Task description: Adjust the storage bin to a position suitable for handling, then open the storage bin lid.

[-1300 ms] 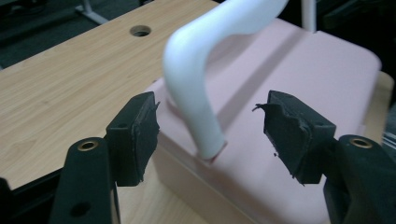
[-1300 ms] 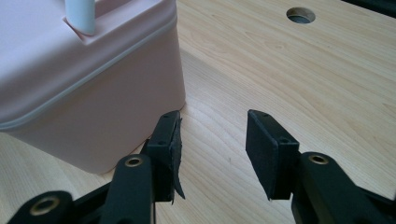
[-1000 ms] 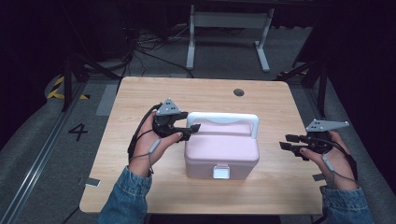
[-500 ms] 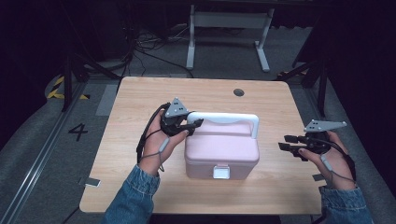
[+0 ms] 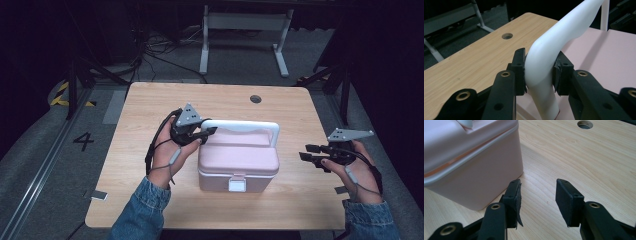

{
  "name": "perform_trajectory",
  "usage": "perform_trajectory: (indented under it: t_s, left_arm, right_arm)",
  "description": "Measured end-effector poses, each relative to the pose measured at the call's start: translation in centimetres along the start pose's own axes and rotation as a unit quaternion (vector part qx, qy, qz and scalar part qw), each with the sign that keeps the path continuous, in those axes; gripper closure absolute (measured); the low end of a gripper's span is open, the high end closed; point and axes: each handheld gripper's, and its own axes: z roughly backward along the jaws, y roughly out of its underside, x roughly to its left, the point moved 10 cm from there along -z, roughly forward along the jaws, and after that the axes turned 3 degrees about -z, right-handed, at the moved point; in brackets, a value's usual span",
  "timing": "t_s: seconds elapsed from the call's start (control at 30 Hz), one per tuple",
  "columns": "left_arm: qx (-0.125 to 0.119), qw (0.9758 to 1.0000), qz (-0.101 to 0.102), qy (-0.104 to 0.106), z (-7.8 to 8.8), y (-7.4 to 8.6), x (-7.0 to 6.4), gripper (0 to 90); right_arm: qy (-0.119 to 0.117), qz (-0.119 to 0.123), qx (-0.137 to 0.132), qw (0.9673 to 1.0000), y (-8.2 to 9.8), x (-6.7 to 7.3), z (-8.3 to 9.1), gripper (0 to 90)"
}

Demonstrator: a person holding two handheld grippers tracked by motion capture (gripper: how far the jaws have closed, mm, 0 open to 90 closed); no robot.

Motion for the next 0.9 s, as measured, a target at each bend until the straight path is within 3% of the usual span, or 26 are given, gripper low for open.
perform_trajectory:
  t_s: [0.37, 0.9]
  left_arm:
    - [0.0, 1.0, -0.009, -0.001, 0.4, -2.0, 0.8, 68.5]
    - [-0.002, 0.9997, 0.019, 0.016, -0.1, -2.9, 2.1, 68.7]
  right_arm:
    - [-0.01, 0.001, -0.011, 0.9999, -0.4, 0.4, 0.4, 58.3]
    - [-0.042, 0.008, -0.034, 0.9985, -1.8, 2.3, 1.3, 67.7]
